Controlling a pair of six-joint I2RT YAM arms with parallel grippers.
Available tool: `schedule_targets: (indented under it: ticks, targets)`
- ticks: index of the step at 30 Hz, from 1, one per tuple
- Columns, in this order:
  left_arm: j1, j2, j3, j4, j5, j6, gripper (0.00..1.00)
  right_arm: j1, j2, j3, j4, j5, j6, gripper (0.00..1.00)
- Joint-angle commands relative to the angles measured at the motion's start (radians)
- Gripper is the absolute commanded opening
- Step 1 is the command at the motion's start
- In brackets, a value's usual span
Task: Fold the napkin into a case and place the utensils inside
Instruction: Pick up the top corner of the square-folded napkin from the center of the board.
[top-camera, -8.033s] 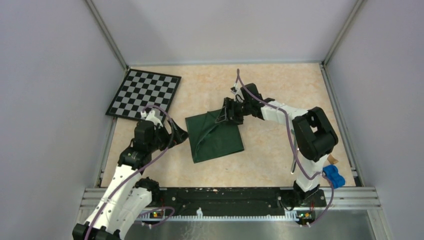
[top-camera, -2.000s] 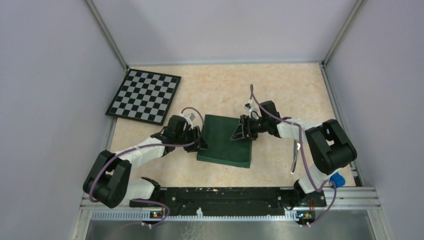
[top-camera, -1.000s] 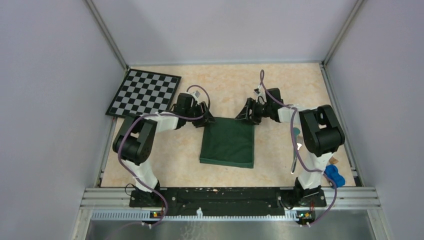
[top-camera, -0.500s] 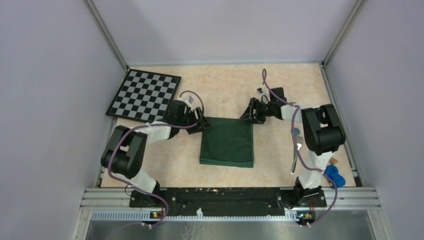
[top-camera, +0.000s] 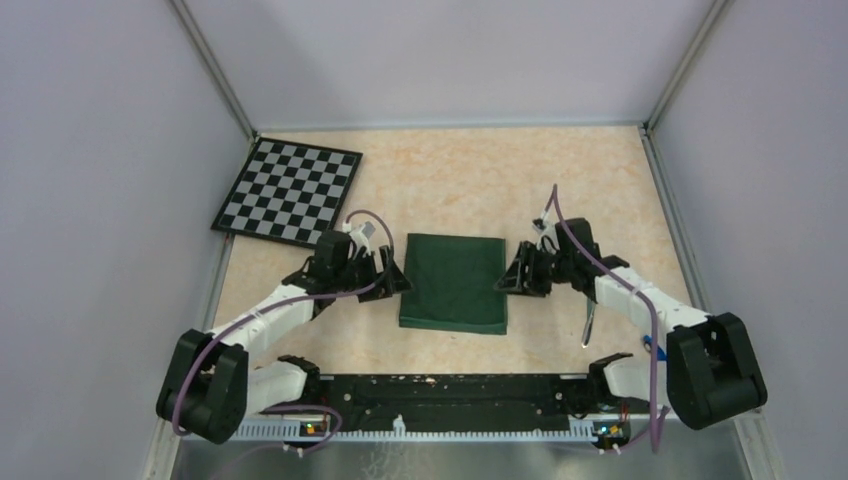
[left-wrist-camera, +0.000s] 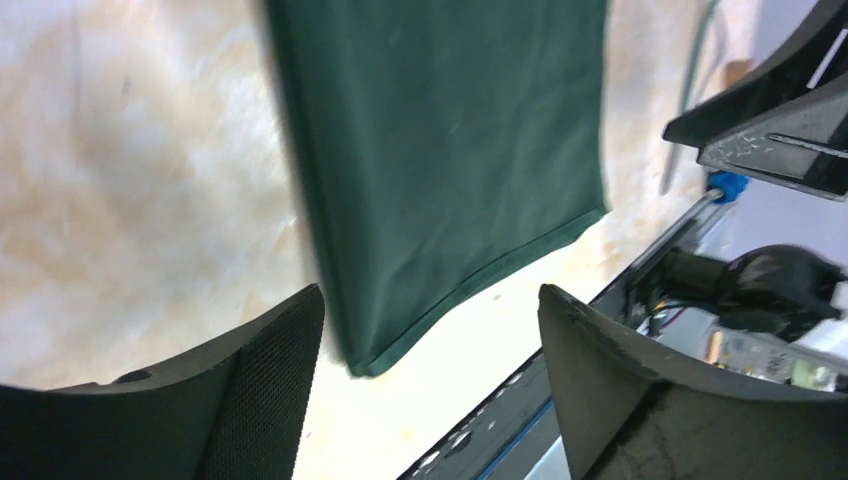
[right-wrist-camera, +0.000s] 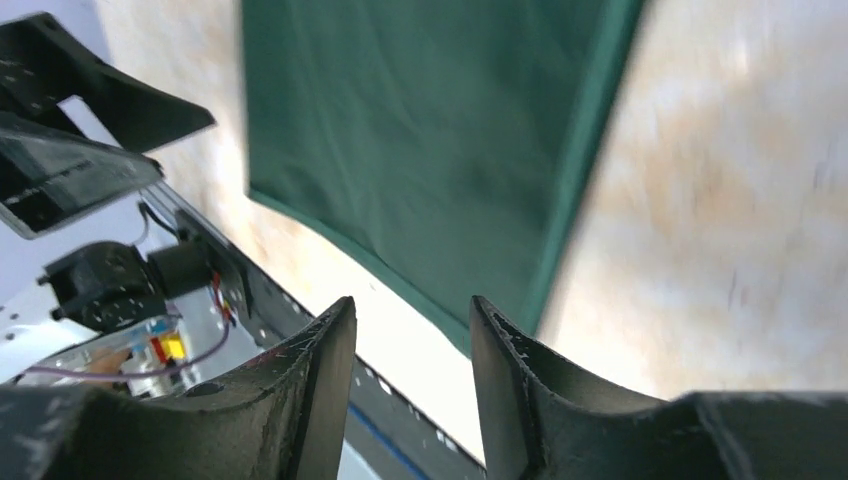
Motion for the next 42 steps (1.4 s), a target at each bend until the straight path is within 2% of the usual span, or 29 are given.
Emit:
schedule_targets:
  ticks: [1, 6, 13, 18, 24, 32, 36, 42]
  targets:
    - [-0.017, -0.045, -0.068, -0.043, -0.044, 0.014, 0.8, -0.003, -0.067, -0.128, -0.049, -0.013, 0.082, 0.44]
    - [-0.074, -0.004, -0.134, 0.025, -0.081, -0.018, 0.71, -0.004, -0.096, -0.152, -0.093, 0.042, 0.051, 0.4]
    - [-0.171, 0.025, -0.189, 0.104, -0.158, -0.096, 0.59, -0.003, -0.037, -0.185, -0.042, 0.033, 0.035, 0.37]
    - [-0.238, 0.015, -0.19, 0.134, -0.144, -0.152, 0.55, -0.002, -0.035, -0.194, -0.037, 0.021, 0.032, 0.37]
    - [-0.282, -0.025, -0.171, 0.091, -0.148, -0.169, 0.56, -0.002, -0.036, -0.197, -0.058, 0.043, 0.007, 0.37]
    - [-0.283, -0.211, -0.125, -0.154, -0.29, -0.12, 0.62, -0.004, -0.056, -0.171, -0.054, 0.046, 0.023, 0.36]
    - [-0.283, -0.233, -0.126, -0.154, -0.288, -0.129, 0.62, -0.003, -0.066, -0.148, -0.082, 0.047, 0.017, 0.36]
    - [-0.282, -0.179, -0.113, -0.122, -0.279, -0.133, 0.62, -0.004, -0.088, -0.131, -0.101, 0.041, 0.018, 0.34]
